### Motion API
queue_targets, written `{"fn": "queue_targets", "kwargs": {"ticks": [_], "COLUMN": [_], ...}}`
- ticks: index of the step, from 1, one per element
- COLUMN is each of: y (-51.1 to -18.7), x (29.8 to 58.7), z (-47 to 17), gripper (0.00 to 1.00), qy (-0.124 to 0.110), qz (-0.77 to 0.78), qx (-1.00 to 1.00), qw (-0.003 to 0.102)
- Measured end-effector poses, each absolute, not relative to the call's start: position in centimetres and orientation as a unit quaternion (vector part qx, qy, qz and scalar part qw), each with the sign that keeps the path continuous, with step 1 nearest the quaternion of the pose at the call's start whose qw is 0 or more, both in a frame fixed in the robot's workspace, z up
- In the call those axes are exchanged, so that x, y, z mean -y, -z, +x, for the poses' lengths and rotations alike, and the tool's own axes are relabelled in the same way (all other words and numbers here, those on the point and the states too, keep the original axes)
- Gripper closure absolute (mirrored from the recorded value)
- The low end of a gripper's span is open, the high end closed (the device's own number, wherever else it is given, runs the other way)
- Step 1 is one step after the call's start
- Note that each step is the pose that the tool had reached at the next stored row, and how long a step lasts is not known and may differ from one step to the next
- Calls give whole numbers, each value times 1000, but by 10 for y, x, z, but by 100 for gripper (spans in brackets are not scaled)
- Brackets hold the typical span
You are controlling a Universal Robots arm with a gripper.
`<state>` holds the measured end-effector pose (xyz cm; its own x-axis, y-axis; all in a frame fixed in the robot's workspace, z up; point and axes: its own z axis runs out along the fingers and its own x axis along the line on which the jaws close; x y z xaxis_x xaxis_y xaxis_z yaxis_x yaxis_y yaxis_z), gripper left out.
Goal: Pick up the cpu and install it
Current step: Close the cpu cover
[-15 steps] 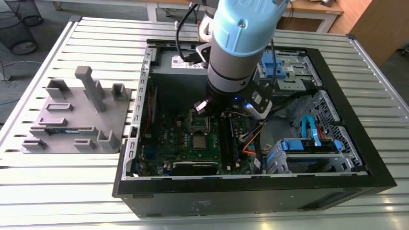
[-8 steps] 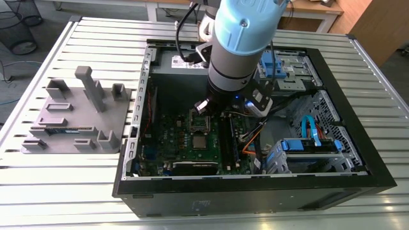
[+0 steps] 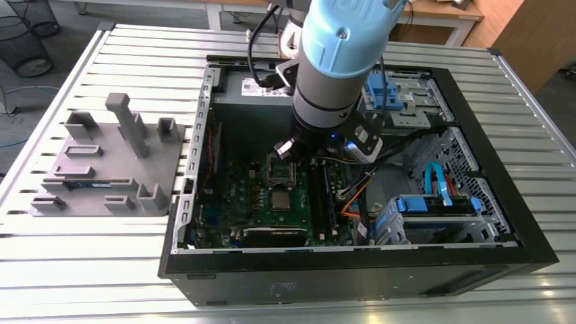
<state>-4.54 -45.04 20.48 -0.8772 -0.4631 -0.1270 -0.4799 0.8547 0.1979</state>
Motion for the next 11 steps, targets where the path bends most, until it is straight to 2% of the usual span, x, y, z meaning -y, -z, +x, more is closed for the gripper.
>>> {"fn": "queue_targets", "kwargs": {"ticks": [11], "y": [-201], "x": [445], "z": [-45], "gripper": [89], "qy": [-113], "qz": [-245], "qx": [-962], "qw": [38]}}
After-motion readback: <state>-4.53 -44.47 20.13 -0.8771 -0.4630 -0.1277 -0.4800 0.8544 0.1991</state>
